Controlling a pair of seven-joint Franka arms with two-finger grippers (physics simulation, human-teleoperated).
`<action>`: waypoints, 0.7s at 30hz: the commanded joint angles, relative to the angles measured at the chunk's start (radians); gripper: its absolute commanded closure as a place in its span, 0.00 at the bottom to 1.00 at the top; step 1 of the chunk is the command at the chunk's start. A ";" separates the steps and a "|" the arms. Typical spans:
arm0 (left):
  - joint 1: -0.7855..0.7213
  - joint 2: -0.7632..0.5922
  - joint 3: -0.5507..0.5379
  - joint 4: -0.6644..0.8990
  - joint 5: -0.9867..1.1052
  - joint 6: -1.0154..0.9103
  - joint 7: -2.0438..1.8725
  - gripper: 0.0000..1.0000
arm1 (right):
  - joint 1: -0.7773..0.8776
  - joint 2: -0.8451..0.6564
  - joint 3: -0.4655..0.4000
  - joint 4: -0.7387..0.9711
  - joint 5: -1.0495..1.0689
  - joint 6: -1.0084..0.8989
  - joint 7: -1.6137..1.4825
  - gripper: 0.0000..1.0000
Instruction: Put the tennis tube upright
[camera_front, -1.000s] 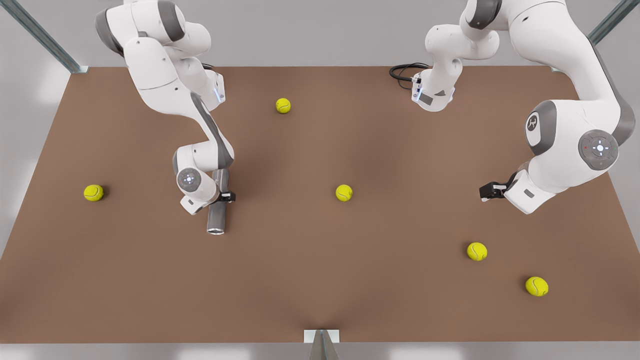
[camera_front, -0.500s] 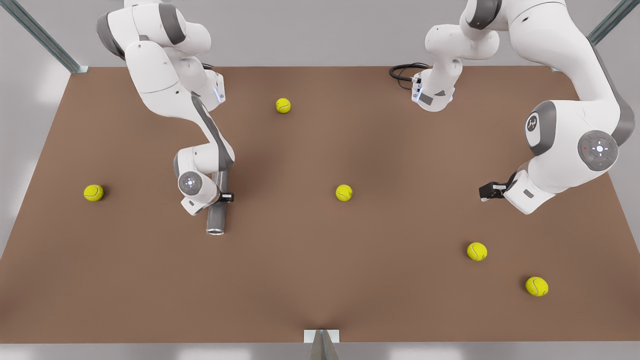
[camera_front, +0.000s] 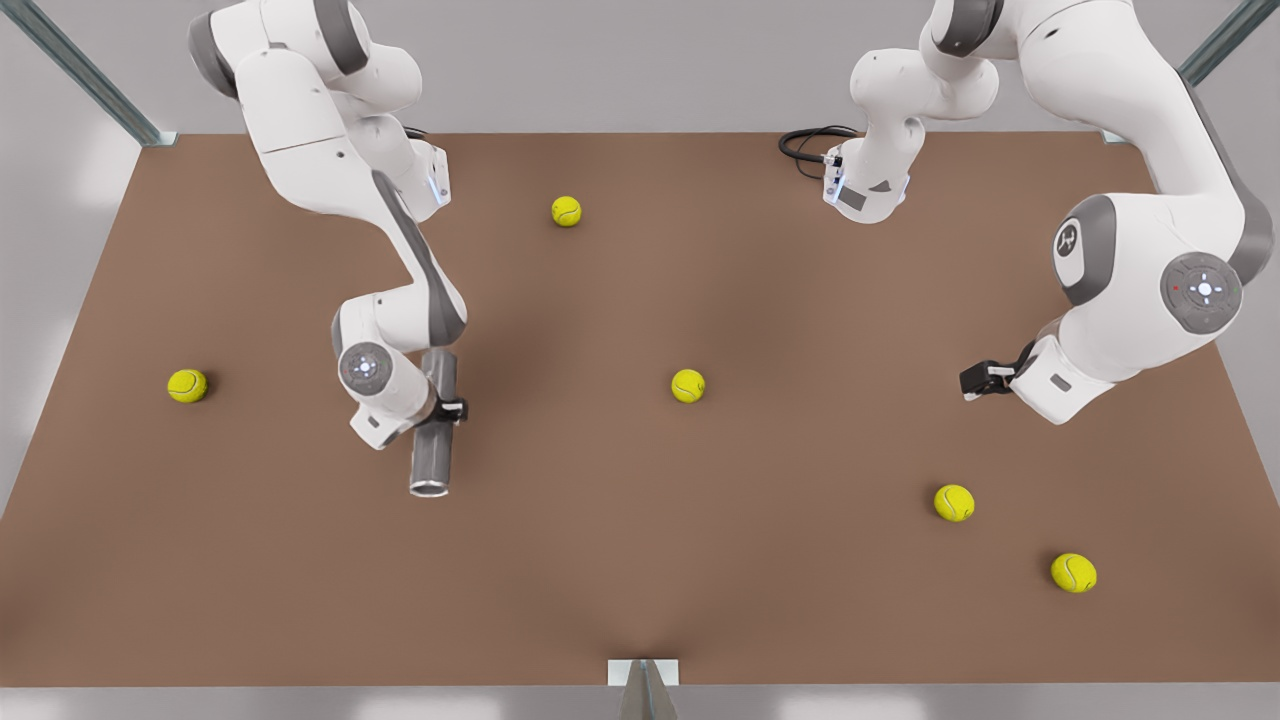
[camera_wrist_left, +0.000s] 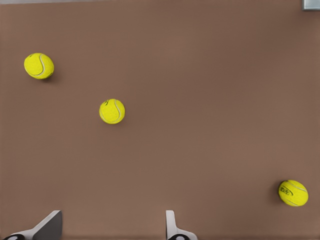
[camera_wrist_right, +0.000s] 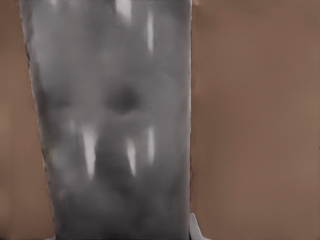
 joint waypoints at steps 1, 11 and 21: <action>-0.001 -0.002 0.000 0.001 -0.004 -0.001 -0.007 0.00 | 0.009 -0.003 0.015 0.065 -0.060 -0.124 -0.253 0.34; -0.003 -0.011 0.000 -0.001 -0.011 -0.014 -0.082 0.00 | 0.200 0.216 0.014 0.503 -0.285 -0.120 -1.184 0.34; -0.003 -0.002 0.000 -0.001 -0.011 -0.014 -0.084 0.00 | 0.436 0.376 -0.001 0.631 -0.370 0.055 -1.264 0.34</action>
